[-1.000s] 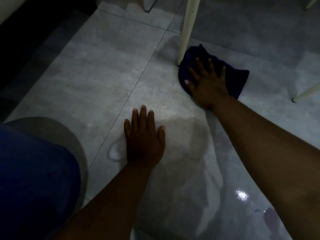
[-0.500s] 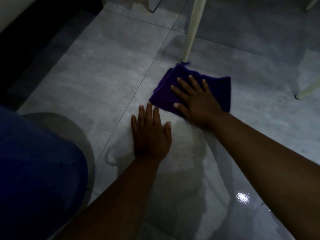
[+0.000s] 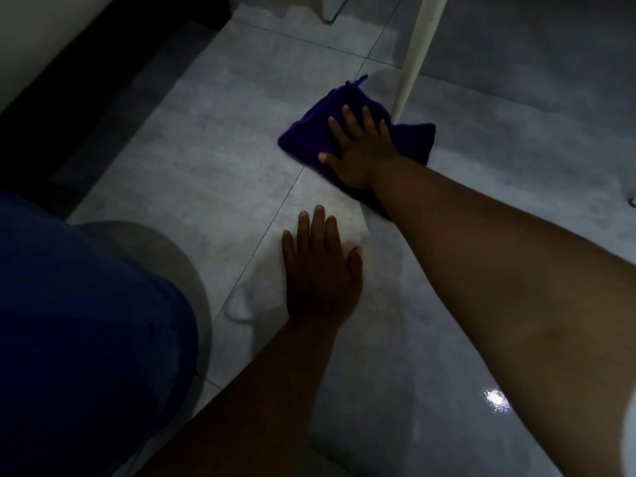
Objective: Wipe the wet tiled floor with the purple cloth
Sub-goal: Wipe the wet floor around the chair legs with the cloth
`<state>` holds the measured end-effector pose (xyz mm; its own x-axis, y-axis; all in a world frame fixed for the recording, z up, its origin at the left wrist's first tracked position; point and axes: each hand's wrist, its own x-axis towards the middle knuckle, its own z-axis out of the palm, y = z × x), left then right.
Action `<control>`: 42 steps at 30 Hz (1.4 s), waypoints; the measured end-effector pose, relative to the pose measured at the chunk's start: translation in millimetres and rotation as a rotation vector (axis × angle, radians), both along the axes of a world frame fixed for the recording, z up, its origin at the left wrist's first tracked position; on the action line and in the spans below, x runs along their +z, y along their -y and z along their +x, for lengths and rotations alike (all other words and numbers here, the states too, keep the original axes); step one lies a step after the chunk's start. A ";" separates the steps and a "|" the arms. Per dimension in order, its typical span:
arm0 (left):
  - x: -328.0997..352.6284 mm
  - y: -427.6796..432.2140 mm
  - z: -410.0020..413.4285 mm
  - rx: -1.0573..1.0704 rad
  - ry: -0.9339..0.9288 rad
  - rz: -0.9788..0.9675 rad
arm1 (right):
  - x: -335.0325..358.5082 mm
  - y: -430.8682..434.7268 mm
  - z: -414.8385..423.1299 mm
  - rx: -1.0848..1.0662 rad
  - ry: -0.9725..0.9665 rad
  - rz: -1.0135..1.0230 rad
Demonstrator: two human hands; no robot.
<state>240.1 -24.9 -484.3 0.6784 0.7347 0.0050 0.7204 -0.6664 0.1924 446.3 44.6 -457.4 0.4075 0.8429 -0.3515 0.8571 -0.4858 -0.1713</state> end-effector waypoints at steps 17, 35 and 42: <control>1.1 -0.8 -4.2 -0.013 0.020 0.000 | -5.9 261.2 16.3 -0.365 0.171 0.114; 0.8 0.6 0.1 -0.021 0.009 0.025 | -7.1 89.1 105.2 -0.497 0.115 0.026; -2.0 1.5 1.1 -0.010 0.006 0.045 | -9.4 53.6 129.4 -0.264 0.101 0.000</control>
<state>241.2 -26.4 -486.3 0.6854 0.7269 0.0421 0.7125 -0.6815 0.1668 575.8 -9.0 -466.8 0.6462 0.7026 -0.2979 0.7134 -0.6948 -0.0913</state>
